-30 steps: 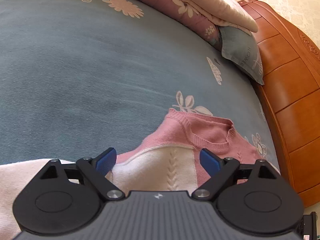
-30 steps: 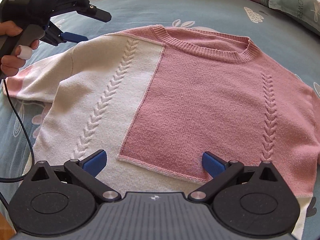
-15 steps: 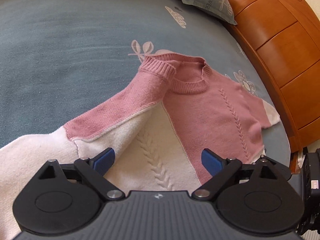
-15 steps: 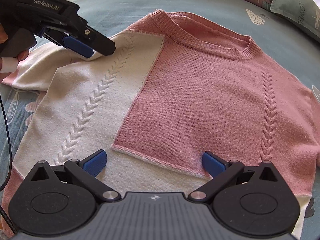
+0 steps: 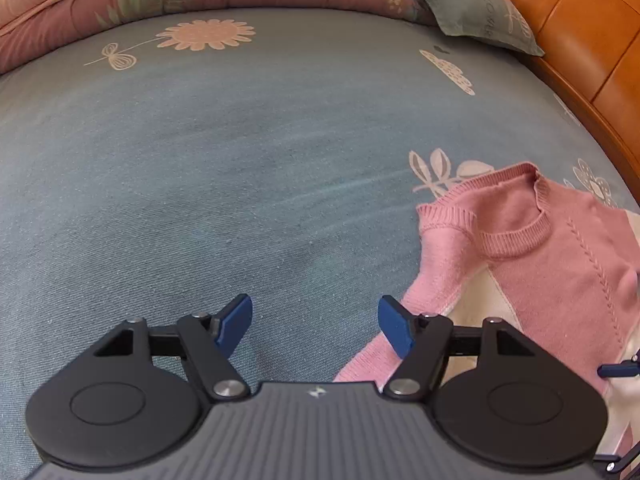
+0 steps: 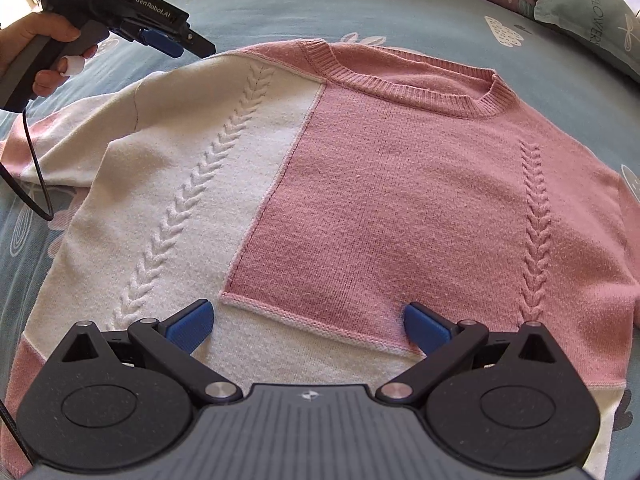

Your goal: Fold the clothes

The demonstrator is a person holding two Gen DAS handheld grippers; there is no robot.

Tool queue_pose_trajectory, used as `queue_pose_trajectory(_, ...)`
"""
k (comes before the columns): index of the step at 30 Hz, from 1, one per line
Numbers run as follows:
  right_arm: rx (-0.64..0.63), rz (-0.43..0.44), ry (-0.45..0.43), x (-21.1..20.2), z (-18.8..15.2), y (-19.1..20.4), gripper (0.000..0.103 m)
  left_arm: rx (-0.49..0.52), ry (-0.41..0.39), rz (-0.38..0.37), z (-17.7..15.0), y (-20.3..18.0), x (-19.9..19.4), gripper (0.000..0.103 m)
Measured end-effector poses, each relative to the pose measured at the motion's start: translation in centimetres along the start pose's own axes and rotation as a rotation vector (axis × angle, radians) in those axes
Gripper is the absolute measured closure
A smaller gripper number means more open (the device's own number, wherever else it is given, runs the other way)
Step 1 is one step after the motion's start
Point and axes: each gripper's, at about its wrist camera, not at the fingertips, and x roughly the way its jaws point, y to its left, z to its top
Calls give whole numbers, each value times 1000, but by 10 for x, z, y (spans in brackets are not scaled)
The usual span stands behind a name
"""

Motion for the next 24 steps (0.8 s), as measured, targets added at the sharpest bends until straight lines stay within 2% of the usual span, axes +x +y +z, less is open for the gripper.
queue_pose_trajectory(3, 3, -5, -5, 1, 0, 1, 0, 79, 17, -13, -11, -14, 2, 34)
queue_pose_trajectory(8, -5, -12, -6, 2, 1, 2, 0, 151, 21, -7, -23, -31, 6, 35)
queue_pose_trajectory(11, -11, -16, -6, 2, 1, 3, 0, 257, 16, 4, -29, -44, 4, 37)
queue_pose_trajectory(14, -17, -20, -5, 3, 1, 3, 0, 367, 40, -11, -32, -57, 3, 54)
queue_pose_trajectory(15, -18, -22, -5, 3, 1, 4, 0, 389, 53, -23, -31, -59, 4, 63)
queue_pose_trajectory(22, -18, -31, -6, 3, 2, 5, 0, 391, 203, -111, -14, -61, 14, 69)
queue_pose_trajectory(23, -19, -31, -5, 2, 3, 5, 0, 389, 226, -124, -11, -61, 15, 74)
queue_pose_trajectory(24, -18, -30, -4, 3, 3, 4, 0, 387, 248, -136, -9, -61, 17, 89)
